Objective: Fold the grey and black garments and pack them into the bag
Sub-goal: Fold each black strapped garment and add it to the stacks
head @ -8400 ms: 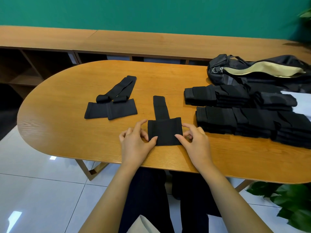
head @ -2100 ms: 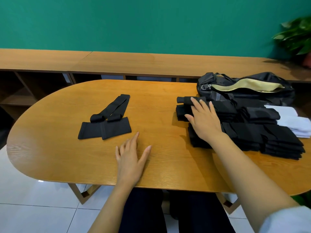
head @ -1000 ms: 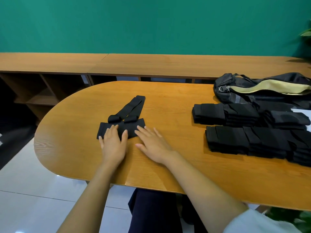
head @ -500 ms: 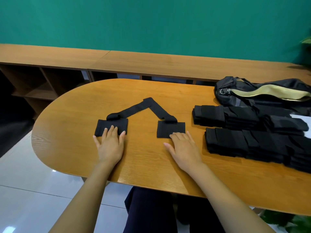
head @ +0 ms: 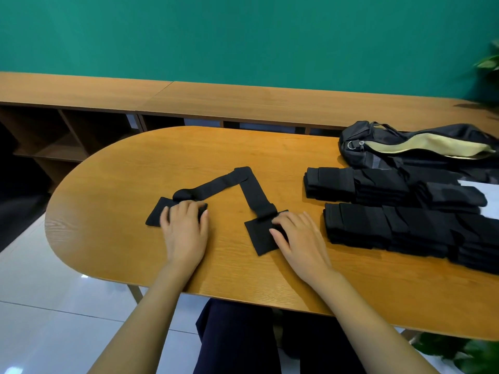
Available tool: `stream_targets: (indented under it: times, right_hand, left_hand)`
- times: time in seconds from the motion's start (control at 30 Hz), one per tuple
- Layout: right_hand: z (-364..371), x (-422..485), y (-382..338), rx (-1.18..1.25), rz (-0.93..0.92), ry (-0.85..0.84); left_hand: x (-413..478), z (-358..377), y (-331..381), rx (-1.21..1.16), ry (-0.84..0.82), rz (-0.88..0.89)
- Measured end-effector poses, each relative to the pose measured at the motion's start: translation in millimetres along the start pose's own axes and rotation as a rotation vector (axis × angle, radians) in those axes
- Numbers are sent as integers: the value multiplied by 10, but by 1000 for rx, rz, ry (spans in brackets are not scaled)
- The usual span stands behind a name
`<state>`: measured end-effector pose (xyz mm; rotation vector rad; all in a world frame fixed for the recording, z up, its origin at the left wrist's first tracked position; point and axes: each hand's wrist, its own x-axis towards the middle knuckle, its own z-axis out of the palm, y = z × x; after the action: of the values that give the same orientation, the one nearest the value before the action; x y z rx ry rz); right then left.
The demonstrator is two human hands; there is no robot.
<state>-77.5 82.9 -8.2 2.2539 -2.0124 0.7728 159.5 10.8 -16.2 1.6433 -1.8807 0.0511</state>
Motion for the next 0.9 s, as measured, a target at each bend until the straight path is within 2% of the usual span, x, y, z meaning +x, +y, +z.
stream_targets:
  times: [0.1, 0.3, 0.4, 0.57, 0.73, 0.8, 0.9]
  right_hand:
    - [13, 330, -70, -2, 31, -118]
    - [210, 898, -185, -89, 32, -479]
    - [286, 964, -185, -157, 37, -529]
    - [269, 830, -152, -240, 106, -473]
    - [316, 932, -121, -167, 134, -492]
    - [298, 964, -94, -100, 111, -441]
    - [196, 848, -61, -49, 37, -280]
  left_hand:
    - [214, 64, 264, 8, -156, 81]
    - [714, 381, 453, 82, -544, 130]
    - [806, 499, 366, 181, -669, 169]
    - [910, 565, 163, 268, -621, 61]
    - [993, 586, 237, 184, -637, 30]
    - [940, 547, 275, 149, -596, 56]
    - [739, 430, 362, 41, -448, 99]
